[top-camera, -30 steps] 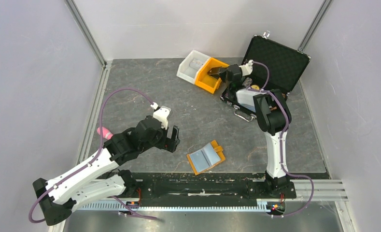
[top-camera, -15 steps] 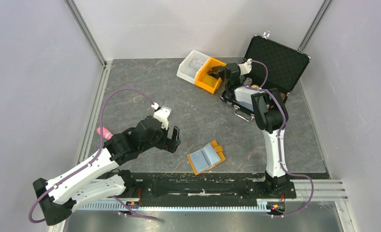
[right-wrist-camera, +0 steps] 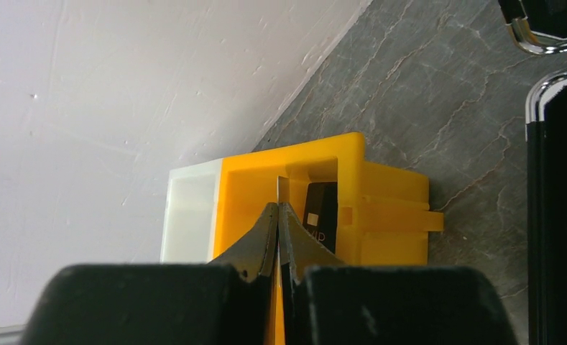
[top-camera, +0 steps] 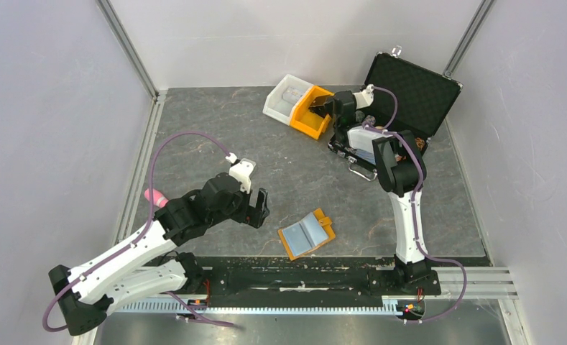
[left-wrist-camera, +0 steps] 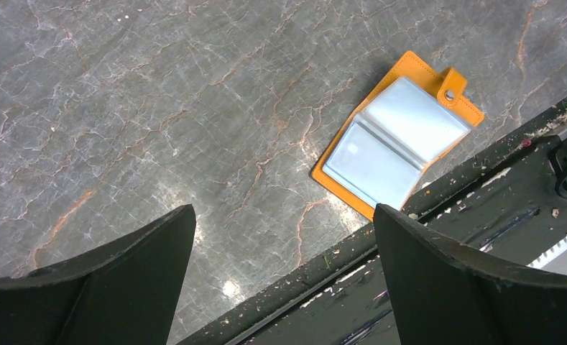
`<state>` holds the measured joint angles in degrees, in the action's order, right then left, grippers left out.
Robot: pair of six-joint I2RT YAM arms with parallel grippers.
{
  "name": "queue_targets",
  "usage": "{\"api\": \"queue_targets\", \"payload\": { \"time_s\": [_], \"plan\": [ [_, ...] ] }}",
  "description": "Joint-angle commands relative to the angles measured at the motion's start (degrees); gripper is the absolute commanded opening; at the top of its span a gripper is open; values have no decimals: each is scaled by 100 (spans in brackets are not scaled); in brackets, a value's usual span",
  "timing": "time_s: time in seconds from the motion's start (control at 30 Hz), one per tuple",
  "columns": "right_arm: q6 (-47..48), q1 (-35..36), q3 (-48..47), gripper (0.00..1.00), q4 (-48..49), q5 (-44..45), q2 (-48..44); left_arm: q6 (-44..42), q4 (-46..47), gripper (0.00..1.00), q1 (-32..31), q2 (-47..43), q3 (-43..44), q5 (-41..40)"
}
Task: Take the credit cards out of the card holder
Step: Place the credit card in the storage box.
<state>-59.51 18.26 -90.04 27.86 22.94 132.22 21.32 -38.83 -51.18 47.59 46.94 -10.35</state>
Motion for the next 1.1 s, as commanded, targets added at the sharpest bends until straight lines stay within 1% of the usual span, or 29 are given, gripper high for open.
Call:
{"api": "queue_targets", "payload": {
  "time_s": [0.0,0.33,0.6,0.7,0.9,1.0,1.07],
  "plan": [
    [102,37,-353,0,14,245,158,-286,258,100,11,-108,72,32],
    [197,90,-469,0,-204,361,190,-304,288,100,11,-197,71,73],
    [278,107,-754,1,-534,468,278,-278,297,100,12,-273,44,83],
    [299,107,-744,6,-532,498,270,-280,295,100,11,-270,44,92],
    [475,104,-772,13,-565,636,177,-269,297,100,11,-273,35,102],
    [693,101,-874,14,-572,663,130,-265,306,100,11,-260,35,95],
    [903,96,-1103,14,-711,637,130,-262,306,100,11,-251,35,96]
  ]
}}
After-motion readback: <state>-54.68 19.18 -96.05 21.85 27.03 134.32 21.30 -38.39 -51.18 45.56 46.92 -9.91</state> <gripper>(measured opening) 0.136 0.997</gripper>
